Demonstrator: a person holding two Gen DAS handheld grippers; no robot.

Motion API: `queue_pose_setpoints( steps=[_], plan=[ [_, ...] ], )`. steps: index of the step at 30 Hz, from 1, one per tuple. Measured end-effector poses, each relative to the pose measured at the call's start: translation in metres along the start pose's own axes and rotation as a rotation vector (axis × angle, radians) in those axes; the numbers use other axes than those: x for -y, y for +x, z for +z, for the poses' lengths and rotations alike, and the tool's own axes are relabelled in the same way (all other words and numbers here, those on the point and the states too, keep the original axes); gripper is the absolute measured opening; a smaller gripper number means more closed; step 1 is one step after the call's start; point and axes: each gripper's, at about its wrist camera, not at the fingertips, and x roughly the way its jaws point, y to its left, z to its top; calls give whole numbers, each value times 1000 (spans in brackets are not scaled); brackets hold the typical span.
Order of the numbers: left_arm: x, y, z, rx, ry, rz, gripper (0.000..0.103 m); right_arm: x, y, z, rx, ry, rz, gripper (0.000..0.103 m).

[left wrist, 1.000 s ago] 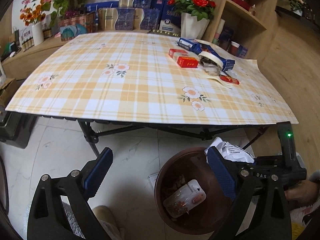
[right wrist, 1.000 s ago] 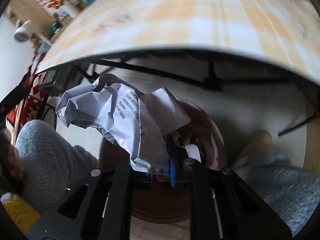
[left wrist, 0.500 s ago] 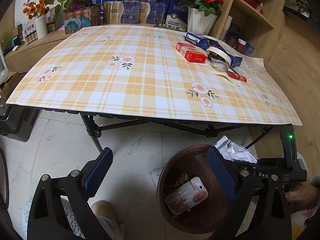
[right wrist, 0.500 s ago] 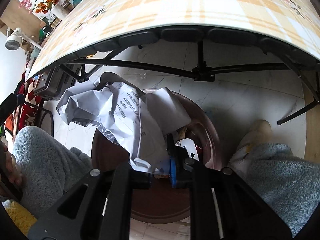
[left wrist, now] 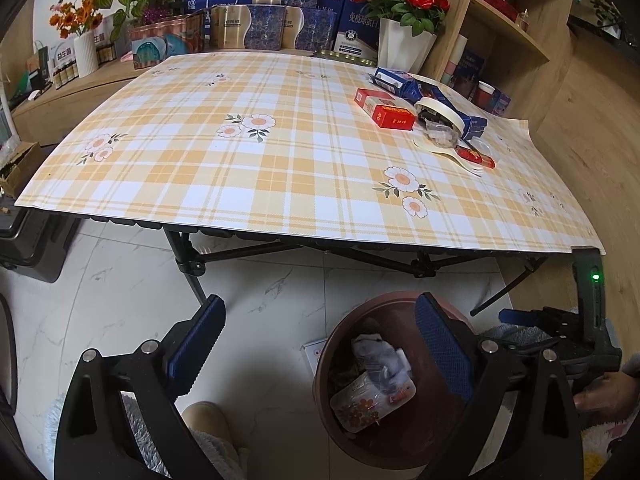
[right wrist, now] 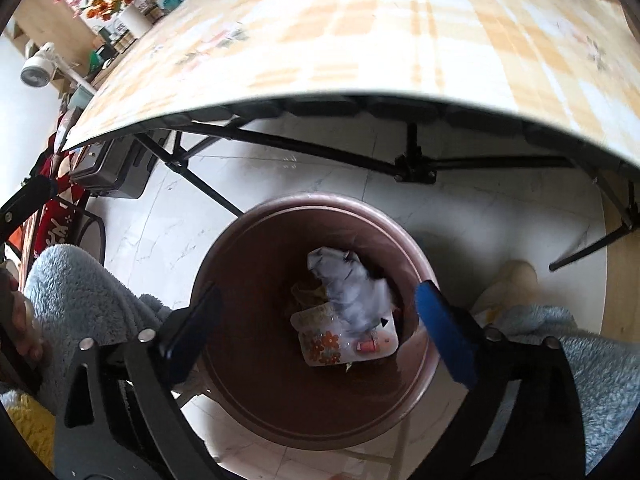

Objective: Collect trash
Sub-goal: 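Move both tools back up toward the trash on the table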

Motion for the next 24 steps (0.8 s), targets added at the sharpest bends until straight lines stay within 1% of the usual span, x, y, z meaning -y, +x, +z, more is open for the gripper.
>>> queue_pose_setpoints(
  steps=[3, 6, 8, 11, 13, 16, 18, 20, 22, 24],
  plan=[
    [1, -1, 0, 2, 3, 8, 97, -5, -15, 3, 61, -30, 15, 97],
    [1, -4, 3, 9, 2, 41, 97, -7, -28, 6, 110, -37, 14, 97],
    [-1, -5, 5, 13, -10, 57, 97, -8, -37, 8, 136, -39, 3, 97],
    [-6, -5, 9, 6, -39, 90, 97, -8, -47, 14, 160, -41, -48, 97],
    [-7, -5, 12, 9, -45, 91, 97, -5, -54, 21, 175, -48, -67, 97],
    [-8, -5, 19, 11, -48, 100, 97, -1, -66, 31, 205, -50, -48, 97],
    [-8, -5, 27, 11, -51, 106, 97, 2, -76, 41, 252, -48, -51, 97],
    [-8, -7, 37, 27, -55, 80, 97, 6, -86, 53, 307, -48, -75, 97],
    [-8, -8, 47, 42, -65, 62, 97, 9, -90, 70, 306, -61, -93, 97],
    [-7, -9, 60, 75, -74, 65, 97, 11, -91, 91, 260, -103, -106, 97]
  ],
)
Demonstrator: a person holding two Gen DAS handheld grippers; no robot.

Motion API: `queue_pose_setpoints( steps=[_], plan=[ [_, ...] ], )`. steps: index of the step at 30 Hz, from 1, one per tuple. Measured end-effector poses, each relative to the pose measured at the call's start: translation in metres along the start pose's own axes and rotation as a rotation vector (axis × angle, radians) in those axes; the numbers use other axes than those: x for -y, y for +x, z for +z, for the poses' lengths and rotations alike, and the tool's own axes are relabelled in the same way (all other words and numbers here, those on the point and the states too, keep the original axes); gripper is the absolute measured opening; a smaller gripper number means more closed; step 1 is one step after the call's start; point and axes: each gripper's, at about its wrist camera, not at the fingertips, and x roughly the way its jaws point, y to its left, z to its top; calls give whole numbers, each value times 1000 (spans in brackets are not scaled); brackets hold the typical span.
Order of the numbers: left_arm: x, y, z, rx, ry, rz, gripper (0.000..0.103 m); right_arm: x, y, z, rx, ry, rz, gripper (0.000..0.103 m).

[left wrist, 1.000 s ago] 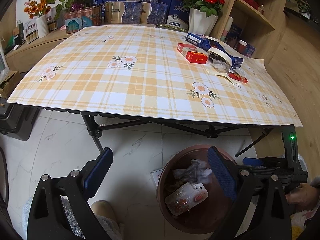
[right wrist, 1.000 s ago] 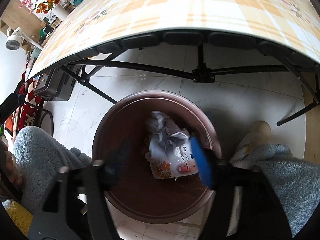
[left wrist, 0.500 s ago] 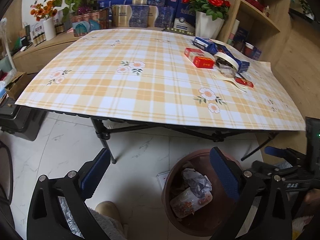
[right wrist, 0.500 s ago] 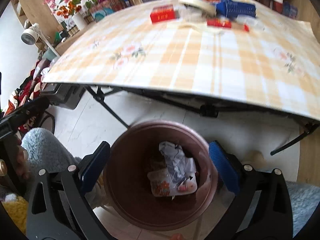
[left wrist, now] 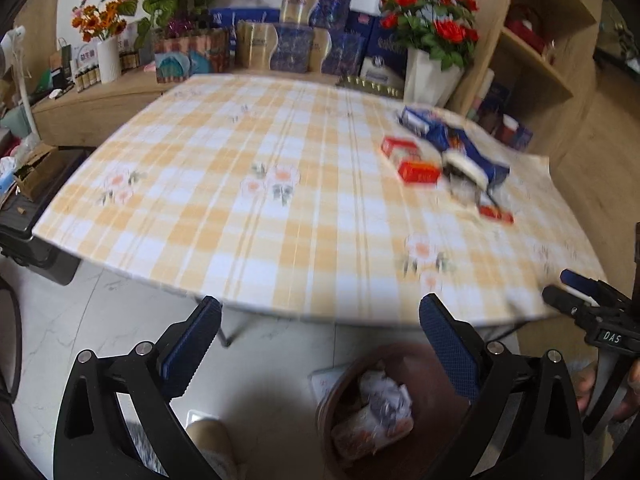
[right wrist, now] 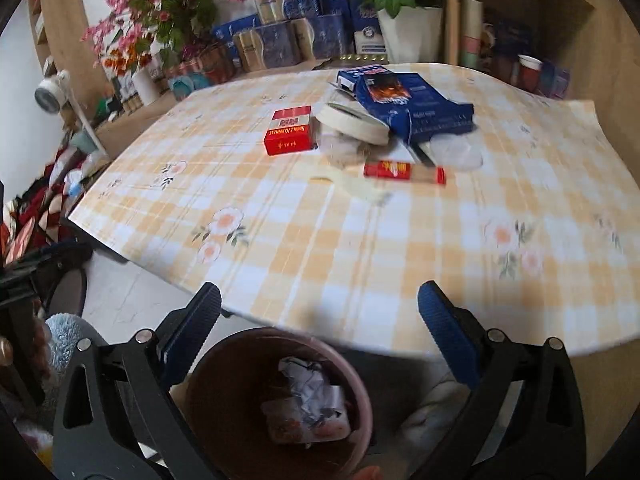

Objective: Collect trash
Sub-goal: 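Move both tools back up toward the trash on the table, then grasp the white round plastic tub with the right gripper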

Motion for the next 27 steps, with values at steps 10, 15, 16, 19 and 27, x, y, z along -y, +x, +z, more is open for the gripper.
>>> queue_pose_setpoints(
  steps=[10, 15, 16, 19, 27],
  plan=[
    [20, 5, 61, 115, 86, 70, 97, 4, 56, 92, -80, -218, -189, 97],
    [19, 17, 80, 115, 50, 75, 97, -2, 96, 127, -147, -256, -175, 82],
    [18, 20, 83, 107, 47, 75, 97, -3, 105, 133, -167, -260, -172, 81],
    [16, 27, 87, 90, 45, 59, 97, -8, 122, 144, -199, -277, -182, 78],
    [9, 48, 88, 18, -13, -7, 97, -7, 155, 160, -278, -245, -204, 64]
  ],
)
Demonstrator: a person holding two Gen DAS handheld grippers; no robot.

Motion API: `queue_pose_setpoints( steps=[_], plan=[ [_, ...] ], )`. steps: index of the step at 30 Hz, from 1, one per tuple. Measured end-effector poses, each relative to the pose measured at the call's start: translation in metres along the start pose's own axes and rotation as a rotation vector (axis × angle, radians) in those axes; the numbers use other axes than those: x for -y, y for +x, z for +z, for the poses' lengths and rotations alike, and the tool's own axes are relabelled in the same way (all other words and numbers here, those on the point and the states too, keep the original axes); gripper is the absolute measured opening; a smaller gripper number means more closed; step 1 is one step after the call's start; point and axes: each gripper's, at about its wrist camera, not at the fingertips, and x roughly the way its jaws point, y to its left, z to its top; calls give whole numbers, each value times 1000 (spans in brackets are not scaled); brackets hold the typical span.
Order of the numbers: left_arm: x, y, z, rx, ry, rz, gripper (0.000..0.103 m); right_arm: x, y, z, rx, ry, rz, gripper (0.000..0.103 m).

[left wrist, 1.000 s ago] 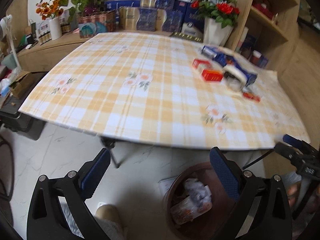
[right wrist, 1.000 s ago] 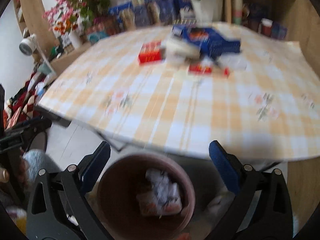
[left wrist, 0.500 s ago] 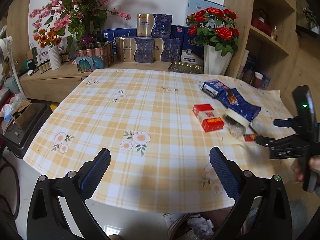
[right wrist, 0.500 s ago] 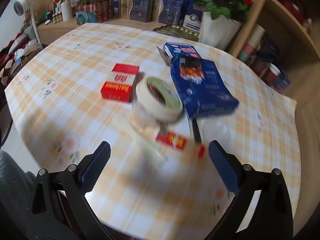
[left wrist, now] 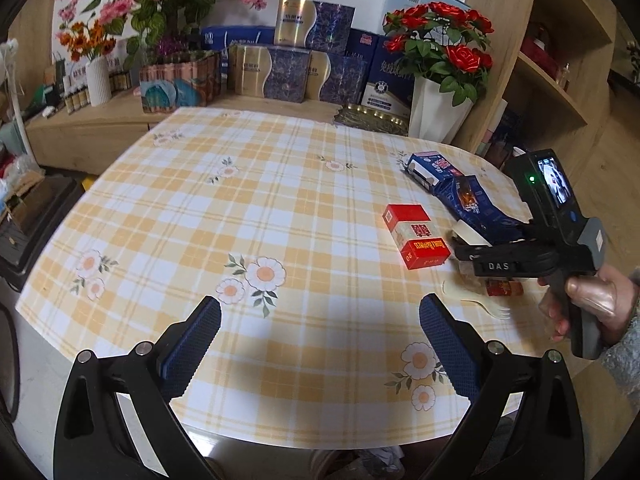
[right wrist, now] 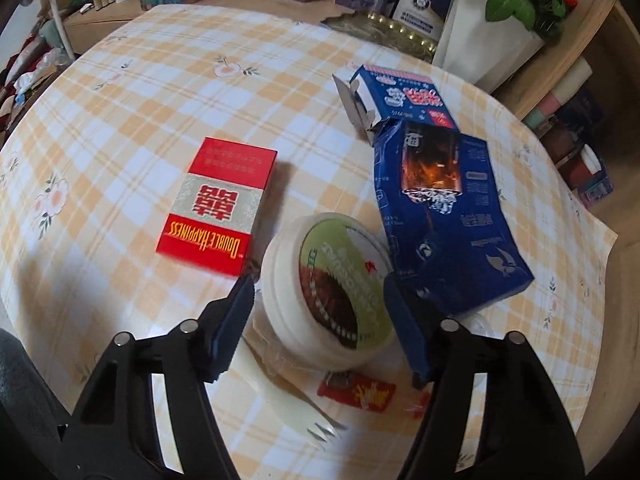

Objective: Collect trash
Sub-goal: 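Grasp the white round plastic tub with the right gripper, then grasp the red Double Happiness cigarette box with the left gripper while the right gripper holds the tub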

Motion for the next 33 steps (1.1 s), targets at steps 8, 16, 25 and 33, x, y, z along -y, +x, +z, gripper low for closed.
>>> queue_pose_setpoints(
  steps=[8, 16, 25, 33],
  plan=[
    [-5, 21, 1, -101, -101, -49, 97, 5, -22, 6, 63, -13, -18, 33],
    [2, 35, 6, -132, -126, -96, 97, 71, -87, -14, 254, 200, 53, 20],
    [44, 82, 21, -228, -104, -203, 63, 120, -111, -64, 367, 465, 143, 20],
    [93, 126, 56, -302, -197, -405, 34, 147, -109, -109, 375, 579, 199, 20]
  ],
)
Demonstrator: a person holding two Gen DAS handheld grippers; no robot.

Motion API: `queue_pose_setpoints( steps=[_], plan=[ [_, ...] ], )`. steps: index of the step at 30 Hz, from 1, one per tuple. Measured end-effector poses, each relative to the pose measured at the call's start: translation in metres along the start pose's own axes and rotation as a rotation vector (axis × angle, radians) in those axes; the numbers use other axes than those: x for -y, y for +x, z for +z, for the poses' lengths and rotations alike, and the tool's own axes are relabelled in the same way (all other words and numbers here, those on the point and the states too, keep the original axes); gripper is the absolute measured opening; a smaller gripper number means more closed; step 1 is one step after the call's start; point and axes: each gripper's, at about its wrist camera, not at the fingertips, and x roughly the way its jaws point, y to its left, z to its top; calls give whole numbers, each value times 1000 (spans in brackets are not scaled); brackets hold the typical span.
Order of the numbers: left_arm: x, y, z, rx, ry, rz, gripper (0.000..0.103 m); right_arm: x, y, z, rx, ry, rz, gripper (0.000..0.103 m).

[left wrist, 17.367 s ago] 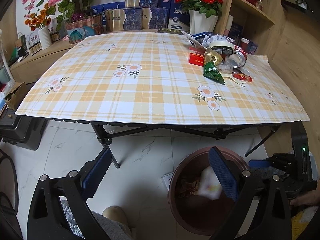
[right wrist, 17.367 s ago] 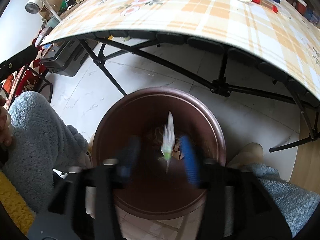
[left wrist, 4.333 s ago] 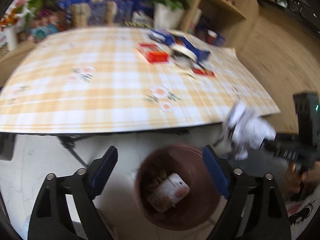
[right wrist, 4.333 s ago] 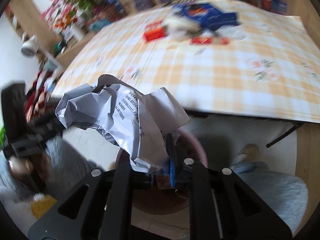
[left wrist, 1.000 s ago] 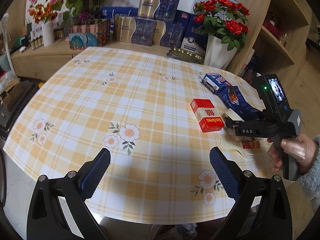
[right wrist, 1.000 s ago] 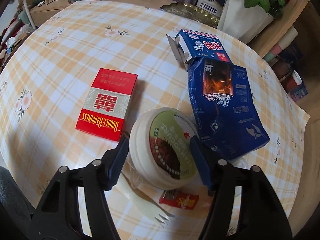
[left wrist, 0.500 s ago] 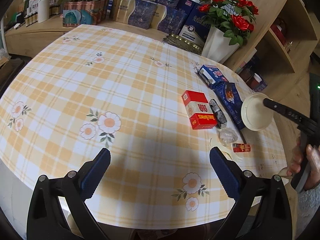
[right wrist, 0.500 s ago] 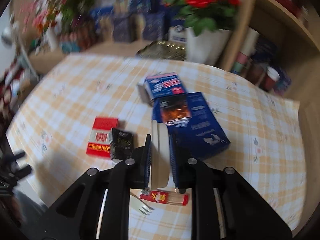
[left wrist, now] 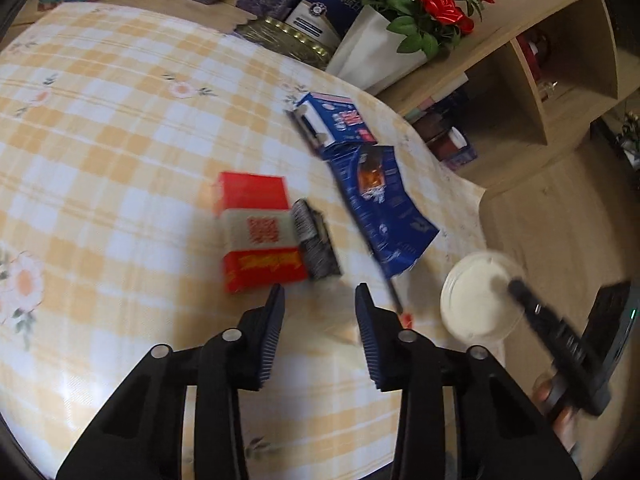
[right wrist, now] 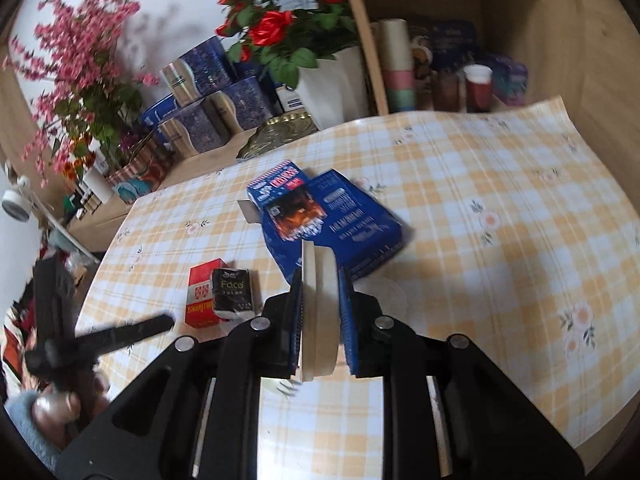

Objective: Collect trash
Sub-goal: 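Grasp the red Double Happiness cigarette box with the left gripper while the right gripper holds the tub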

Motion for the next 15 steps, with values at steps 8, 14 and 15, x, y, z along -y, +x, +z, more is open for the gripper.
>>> queue_pose_setpoints(
  steps=[8, 14, 15],
  plan=[
    [-5, 22, 17, -29, 1, 222, 38, 26, -16, -11, 23, 40, 6, 20],
    [4, 38, 1, -47, 105, 291, 69, 38, -20, -13, 37, 70, 20, 20],
    [5, 41, 0, -48, 117, 301, 69, 40, -21, -14, 39, 78, 25, 20]
  ],
)
